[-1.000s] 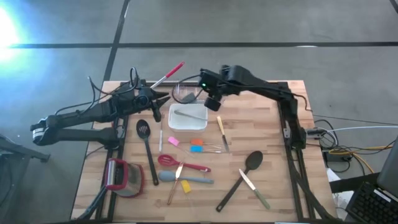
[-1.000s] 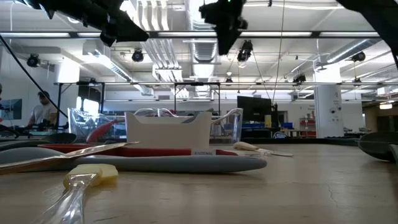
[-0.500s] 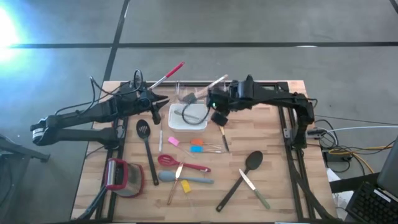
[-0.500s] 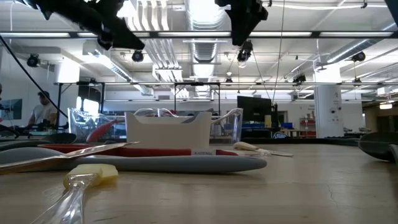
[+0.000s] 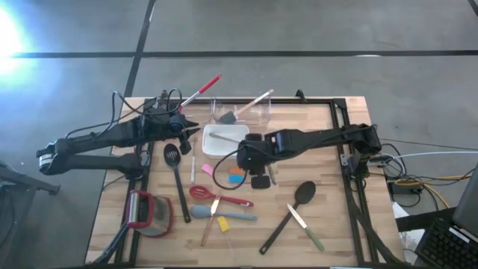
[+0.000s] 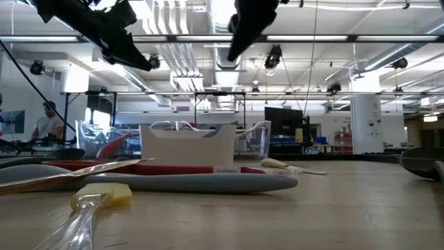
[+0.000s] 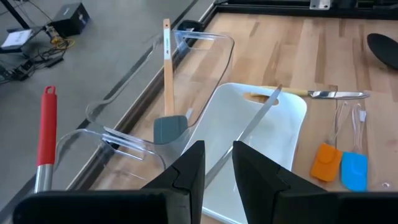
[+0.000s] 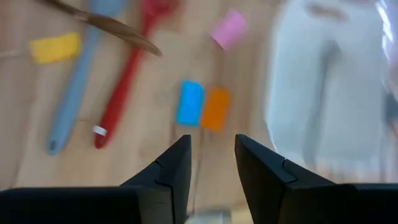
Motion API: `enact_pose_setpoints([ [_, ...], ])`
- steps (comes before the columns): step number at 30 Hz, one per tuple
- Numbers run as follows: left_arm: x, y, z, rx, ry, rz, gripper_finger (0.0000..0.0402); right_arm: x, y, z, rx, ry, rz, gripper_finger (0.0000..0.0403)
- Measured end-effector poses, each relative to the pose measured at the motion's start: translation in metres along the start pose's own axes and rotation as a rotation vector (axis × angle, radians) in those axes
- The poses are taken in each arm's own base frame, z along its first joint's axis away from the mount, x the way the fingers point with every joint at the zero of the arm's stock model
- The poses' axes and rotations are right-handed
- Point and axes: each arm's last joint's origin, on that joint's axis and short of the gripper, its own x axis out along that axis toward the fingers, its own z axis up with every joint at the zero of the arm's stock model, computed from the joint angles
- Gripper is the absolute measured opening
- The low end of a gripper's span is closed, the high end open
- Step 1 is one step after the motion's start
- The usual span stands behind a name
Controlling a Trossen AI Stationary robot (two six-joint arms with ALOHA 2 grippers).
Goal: Pick & Place Kitchen Items
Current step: Put the golden knife into the white bin
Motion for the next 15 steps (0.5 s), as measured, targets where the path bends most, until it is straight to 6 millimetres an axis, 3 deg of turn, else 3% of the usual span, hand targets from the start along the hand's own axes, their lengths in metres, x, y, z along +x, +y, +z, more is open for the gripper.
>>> enact_pose_setpoints([
  [6, 0.0, 0.0, 0.0, -0.008, 0.002, 0.0, 0.0087, 0.007, 0.011, 0.008, -0.238, -0.11, 0.042, 0.0108],
  [10, 0.0, -0.003, -0.001, -0.054, 0.007, -0.086, 0.0087, 0.003, 0.009, 0.001, -0.148, -0.026, -0.013, 0.0101],
  [15, -0.002, -0.023, -0.005, -0.024, 0.051, -0.405, 0.0087, -0.018, 0.002, -0.022, 0.011, 0.18, -0.186, 0.0086],
])
